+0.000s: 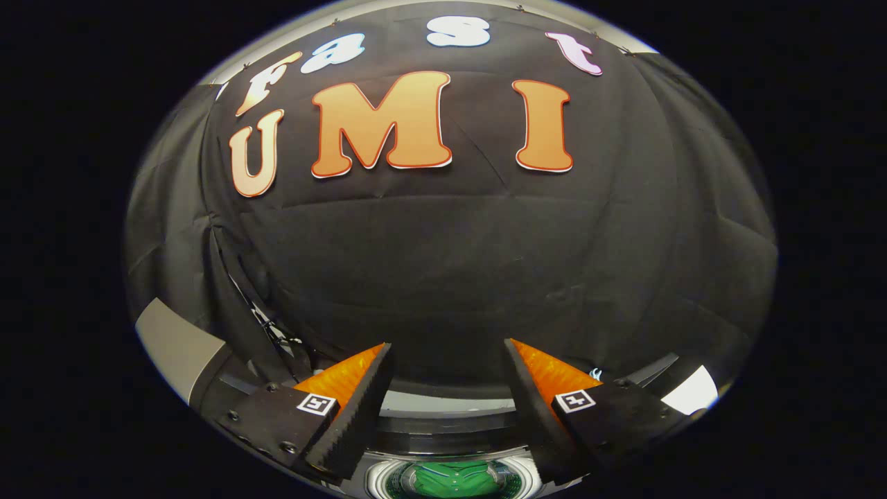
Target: Put the clothes into the washing machine and then close the washing machine lid.
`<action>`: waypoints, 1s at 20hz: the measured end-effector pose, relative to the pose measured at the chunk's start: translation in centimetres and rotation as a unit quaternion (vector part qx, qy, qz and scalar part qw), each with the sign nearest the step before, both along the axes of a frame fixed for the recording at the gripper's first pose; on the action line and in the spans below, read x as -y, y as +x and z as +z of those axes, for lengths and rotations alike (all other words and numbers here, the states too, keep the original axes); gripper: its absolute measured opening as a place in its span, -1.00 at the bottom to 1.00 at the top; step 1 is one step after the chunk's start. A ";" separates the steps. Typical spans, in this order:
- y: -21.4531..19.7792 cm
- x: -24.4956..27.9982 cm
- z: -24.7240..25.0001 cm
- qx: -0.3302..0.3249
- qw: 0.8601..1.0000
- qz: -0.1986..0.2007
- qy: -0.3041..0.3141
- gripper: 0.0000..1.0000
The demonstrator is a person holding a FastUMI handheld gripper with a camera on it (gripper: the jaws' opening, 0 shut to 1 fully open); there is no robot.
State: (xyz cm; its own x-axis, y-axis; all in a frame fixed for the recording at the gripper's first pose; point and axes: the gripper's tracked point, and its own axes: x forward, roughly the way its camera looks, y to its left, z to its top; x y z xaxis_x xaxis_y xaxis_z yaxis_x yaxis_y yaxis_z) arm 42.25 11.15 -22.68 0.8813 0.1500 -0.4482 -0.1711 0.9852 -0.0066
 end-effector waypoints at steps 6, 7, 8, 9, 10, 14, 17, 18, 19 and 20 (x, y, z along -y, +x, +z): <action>-4.7 0.7 -0.2 -0.003 1.000 -0.003 -0.004 0.98; -5.4 0.9 -0.3 -0.004 1.000 -0.004 -0.005 0.98; -6.0 0.9 -0.5 -0.006 1.000 -0.004 -0.006 0.98; -6.7 1.0 -0.7 -0.008 1.000 -0.003 -0.006 0.98; -7.4 1.1 -0.8 -0.010 1.000 -0.002 -0.006 0.98; -10.3 1.6 -2.0 -0.027 1.000 0.005 -0.002 0.98; -12.6 2.2 -3.8 -0.049 0.999 0.006 0.001 0.97; -13.4 2.4 -4.7 -0.061 0.998 0.005 0.000 0.98; -14.0 2.7 -5.5 -0.072 0.997 0.003 0.002 0.98; -14.4 2.9 -6.1 -0.079 0.997 0.000 0.005 0.98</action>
State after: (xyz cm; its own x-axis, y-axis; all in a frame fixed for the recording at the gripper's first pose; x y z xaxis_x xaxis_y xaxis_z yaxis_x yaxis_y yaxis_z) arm 27.81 8.24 -28.82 0.8003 0.1552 -0.5792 -0.1698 0.9850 0.0292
